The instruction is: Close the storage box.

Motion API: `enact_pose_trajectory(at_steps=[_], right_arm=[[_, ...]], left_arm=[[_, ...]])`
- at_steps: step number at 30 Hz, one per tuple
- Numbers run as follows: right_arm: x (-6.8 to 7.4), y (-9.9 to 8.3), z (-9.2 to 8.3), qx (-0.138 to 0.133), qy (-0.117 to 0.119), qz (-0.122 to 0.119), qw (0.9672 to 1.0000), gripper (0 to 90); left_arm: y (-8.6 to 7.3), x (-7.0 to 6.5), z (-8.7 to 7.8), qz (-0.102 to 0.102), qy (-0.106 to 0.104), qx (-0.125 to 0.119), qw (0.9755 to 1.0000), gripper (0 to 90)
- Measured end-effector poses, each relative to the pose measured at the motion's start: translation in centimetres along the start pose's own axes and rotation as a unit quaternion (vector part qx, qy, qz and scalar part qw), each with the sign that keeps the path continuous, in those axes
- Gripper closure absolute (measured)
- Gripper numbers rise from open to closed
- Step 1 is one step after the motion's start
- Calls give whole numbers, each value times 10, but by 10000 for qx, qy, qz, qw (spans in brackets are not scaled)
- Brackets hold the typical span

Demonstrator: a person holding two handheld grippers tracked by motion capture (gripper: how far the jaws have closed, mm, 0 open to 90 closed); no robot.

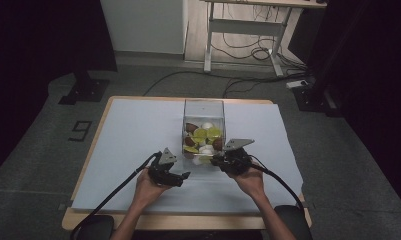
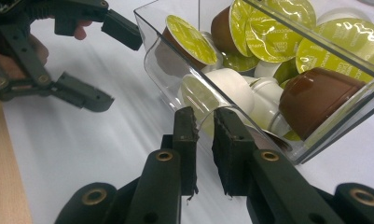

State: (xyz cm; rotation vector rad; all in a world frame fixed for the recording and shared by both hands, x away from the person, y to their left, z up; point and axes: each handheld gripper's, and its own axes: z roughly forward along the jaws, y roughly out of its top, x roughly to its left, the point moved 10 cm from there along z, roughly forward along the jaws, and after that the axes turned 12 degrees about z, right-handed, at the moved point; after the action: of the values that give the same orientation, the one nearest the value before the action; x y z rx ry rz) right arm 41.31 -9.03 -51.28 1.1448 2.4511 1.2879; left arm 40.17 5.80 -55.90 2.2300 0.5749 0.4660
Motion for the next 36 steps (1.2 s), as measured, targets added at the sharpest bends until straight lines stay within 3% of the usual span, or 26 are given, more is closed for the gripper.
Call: enact_pose_trajectory(at_steps=[8,15,24,36], right_arm=[[-4,3,3,-57,-41,52,10000,783],[-11,9,8,-95,-134,85,9998,783],[-16,13,11,-148,-244,116,9995,784],[-23,19,17,-213,-379,56,9990,807]], left_arm=[[-13,-1,8,-152,-154,200,9996,2],[-23,-2,13,-155,-276,385,9988,0],[-37,-3,21,34,-191,680,9975,0],[-38,-4,21,98,-213,706,9972,0]])
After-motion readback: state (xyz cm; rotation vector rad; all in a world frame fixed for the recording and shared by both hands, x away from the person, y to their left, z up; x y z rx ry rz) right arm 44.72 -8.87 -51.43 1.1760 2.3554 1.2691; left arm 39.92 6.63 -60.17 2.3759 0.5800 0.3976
